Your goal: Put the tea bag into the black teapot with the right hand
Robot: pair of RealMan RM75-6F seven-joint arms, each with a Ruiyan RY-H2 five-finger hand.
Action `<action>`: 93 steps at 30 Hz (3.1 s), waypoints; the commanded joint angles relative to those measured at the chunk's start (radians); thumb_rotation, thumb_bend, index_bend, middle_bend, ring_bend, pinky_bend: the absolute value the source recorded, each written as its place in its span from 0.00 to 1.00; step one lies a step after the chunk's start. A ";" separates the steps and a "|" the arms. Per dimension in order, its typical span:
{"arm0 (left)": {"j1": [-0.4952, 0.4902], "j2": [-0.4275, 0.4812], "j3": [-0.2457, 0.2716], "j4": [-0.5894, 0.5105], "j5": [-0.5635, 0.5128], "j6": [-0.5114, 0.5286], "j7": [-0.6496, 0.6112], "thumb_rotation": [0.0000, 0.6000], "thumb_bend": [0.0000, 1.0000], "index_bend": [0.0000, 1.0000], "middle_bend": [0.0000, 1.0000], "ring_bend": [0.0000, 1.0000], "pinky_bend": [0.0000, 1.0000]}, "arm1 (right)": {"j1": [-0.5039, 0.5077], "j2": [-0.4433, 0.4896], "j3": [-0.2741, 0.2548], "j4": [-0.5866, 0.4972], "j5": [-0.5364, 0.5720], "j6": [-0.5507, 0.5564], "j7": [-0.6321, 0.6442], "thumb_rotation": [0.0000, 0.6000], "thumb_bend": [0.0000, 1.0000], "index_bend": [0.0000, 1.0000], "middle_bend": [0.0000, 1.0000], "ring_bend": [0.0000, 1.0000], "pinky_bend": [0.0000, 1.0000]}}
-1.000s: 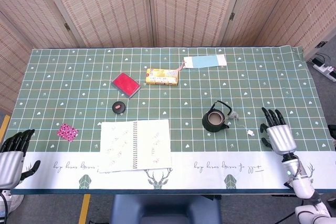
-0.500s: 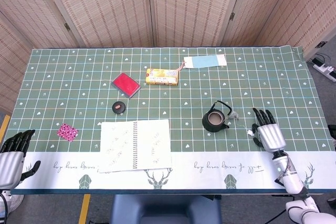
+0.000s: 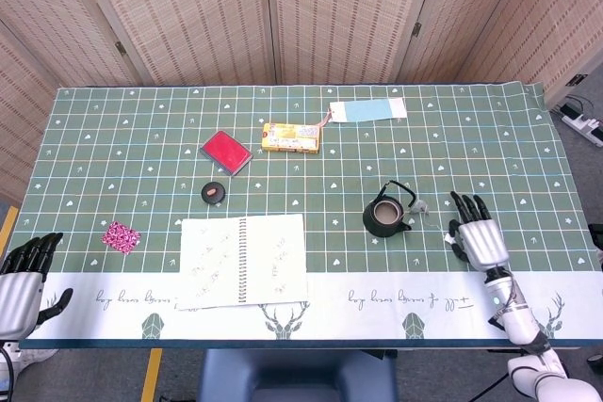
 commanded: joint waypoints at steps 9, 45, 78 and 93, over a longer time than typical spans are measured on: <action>0.004 -0.008 -0.004 0.006 0.001 0.014 0.016 1.00 0.28 0.00 0.06 0.07 0.12 | 0.006 -0.008 -0.003 0.007 0.003 0.001 0.009 1.00 0.30 0.54 0.01 0.00 0.00; 0.010 -0.036 -0.012 0.035 0.023 0.052 0.046 1.00 0.28 0.00 0.06 0.07 0.12 | 0.026 -0.025 -0.006 0.038 0.009 -0.001 0.016 1.00 0.47 0.65 0.07 0.00 0.00; 0.001 -0.019 -0.038 0.039 -0.039 0.015 0.002 1.00 0.28 0.00 0.06 0.07 0.12 | 0.106 0.555 0.140 -1.194 0.011 0.214 -0.618 1.00 0.47 0.67 0.09 0.00 0.00; -0.003 -0.001 -0.033 0.039 -0.052 -0.014 -0.041 1.00 0.28 0.00 0.06 0.07 0.12 | 0.158 0.614 0.253 -1.423 0.130 0.148 -0.773 1.00 0.47 0.67 0.09 0.01 0.00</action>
